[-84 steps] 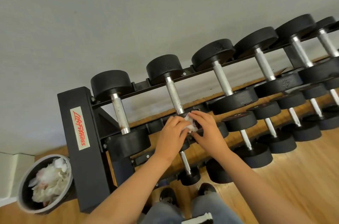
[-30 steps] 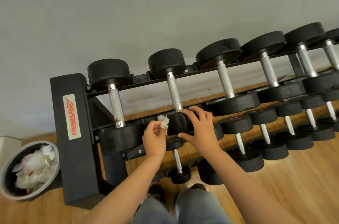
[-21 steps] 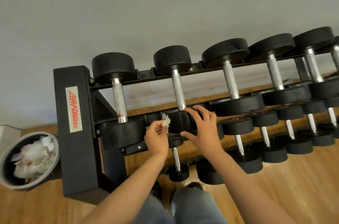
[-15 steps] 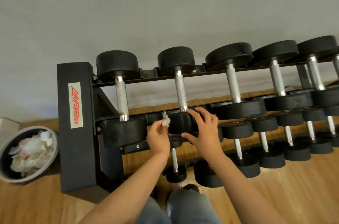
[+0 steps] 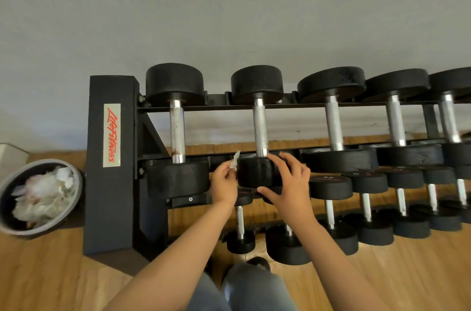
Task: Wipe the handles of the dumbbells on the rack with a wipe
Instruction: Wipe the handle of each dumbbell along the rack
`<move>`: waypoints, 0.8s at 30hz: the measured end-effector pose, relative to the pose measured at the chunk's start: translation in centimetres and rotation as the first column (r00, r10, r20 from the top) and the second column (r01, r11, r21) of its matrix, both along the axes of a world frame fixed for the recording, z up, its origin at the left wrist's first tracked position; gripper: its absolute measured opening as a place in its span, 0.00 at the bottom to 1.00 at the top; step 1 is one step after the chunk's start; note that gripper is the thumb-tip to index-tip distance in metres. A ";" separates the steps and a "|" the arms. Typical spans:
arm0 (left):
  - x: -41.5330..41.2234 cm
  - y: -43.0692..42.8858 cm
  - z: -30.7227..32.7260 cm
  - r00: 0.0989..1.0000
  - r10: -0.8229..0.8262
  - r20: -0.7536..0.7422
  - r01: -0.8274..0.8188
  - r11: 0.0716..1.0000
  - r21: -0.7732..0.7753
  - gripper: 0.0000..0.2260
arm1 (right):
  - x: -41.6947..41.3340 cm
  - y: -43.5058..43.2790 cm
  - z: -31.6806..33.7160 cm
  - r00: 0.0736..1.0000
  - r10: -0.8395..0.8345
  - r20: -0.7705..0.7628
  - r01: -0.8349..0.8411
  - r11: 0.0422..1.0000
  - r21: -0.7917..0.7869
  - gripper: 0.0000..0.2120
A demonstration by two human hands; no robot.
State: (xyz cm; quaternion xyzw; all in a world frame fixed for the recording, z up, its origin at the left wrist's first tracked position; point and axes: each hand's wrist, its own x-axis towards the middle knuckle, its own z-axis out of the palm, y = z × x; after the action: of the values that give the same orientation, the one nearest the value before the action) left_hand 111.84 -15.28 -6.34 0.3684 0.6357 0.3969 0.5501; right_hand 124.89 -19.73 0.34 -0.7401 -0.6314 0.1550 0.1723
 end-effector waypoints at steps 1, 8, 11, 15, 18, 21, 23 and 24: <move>0.1 -0.2 0.2 1.000 0.012 -0.024 -0.011 0.999 0.037 0.11 | 0.0 0.0 0.0 1.000 0.003 0.001 -0.003 1.000 -0.003 0.37; -0.1 -1.9 1.3 0.996 0.030 -0.079 -0.013 0.980 0.200 0.15 | 0.0 0.0 0.0 1.000 -0.003 -0.011 0.003 1.000 -0.013 0.37; -0.1 -1.3 1.2 0.996 0.027 -0.084 -0.011 0.983 0.186 0.14 | 0.0 0.0 0.1 1.000 -0.003 -0.016 0.002 1.000 -0.023 0.37; 0.0 0.3 0.5 0.997 0.016 -0.074 -0.007 0.992 0.124 0.13 | -0.1 0.1 0.2 1.000 -0.006 -0.030 0.005 0.999 -0.034 0.36; 0.3 0.5 0.2 0.996 0.030 -0.089 -0.023 0.997 0.076 0.12 | 0.0 0.0 0.2 0.999 -0.006 -0.031 0.005 0.999 -0.036 0.36; 0.3 0.2 0.1 0.997 0.011 -0.083 -0.005 0.998 0.069 0.11 | 0.0 0.0 0.2 0.999 -0.006 -0.038 0.004 0.999 -0.037 0.36; 0.2 -0.1 0.1 0.996 0.002 -0.087 0.004 0.997 0.073 0.10 | 0.0 0.0 0.1 0.999 -0.006 -0.037 0.005 1.000 -0.028 0.36; 0.1 -0.3 0.0 0.996 -0.001 -0.088 0.007 0.997 0.075 0.10 | 0.0 0.0 0.0 0.999 -0.007 -0.038 0.006 1.000 -0.021 0.36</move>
State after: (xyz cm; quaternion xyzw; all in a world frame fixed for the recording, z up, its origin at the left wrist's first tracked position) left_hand 111.98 -15.63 -6.32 0.4072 0.6431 0.4029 0.5082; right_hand 124.94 -19.77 0.38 -0.7408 -0.6239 0.1750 0.1770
